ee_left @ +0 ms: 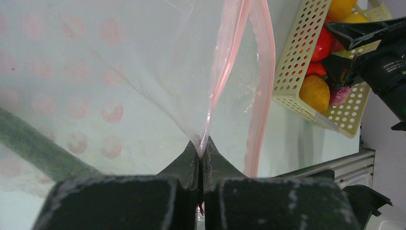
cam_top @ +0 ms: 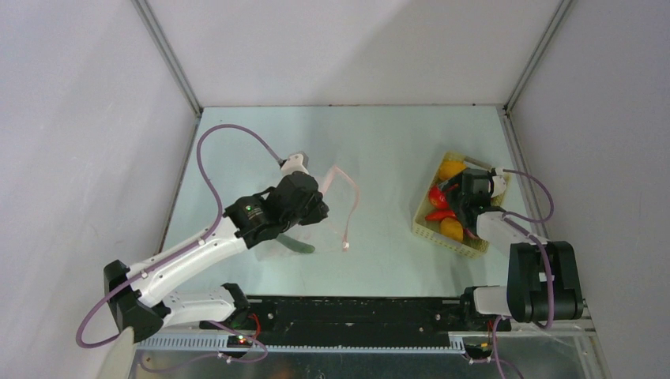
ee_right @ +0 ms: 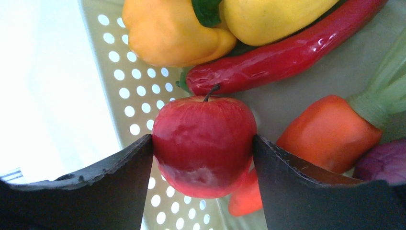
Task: Place the food in the zip-top bag and seal the zipper
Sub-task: Pick up the fake fruit from the bin.
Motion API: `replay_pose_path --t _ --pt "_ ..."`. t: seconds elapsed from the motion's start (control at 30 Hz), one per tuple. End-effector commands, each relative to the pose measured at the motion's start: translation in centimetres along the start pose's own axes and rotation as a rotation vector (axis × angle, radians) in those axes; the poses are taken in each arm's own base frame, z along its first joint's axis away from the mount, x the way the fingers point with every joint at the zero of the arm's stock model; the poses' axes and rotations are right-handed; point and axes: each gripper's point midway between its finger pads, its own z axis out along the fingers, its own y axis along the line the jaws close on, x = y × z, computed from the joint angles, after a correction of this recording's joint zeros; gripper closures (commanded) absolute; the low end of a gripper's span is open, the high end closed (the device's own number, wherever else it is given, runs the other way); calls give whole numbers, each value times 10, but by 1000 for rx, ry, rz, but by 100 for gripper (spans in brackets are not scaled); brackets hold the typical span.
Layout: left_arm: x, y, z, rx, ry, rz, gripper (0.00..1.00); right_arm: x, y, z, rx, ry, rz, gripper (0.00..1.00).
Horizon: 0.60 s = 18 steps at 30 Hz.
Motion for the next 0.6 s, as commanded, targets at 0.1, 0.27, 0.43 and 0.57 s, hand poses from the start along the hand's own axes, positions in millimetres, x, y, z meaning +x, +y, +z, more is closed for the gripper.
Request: replay_pose_path --t 0.1,0.27,0.43,0.57 --pt "-16 -16 -9 49 -28 -14 100 -32 10 -39 -46 -126 -12 49" --pt "-16 -17 -10 57 -28 -15 100 -55 10 -77 -67 -220 -35 51" --pt "-17 -20 -11 73 -30 -16 100 -67 38 -123 -247 -270 -67 51" --pt "-18 -22 -12 86 -30 -17 100 -40 91 -162 -538 -143 -168 53"
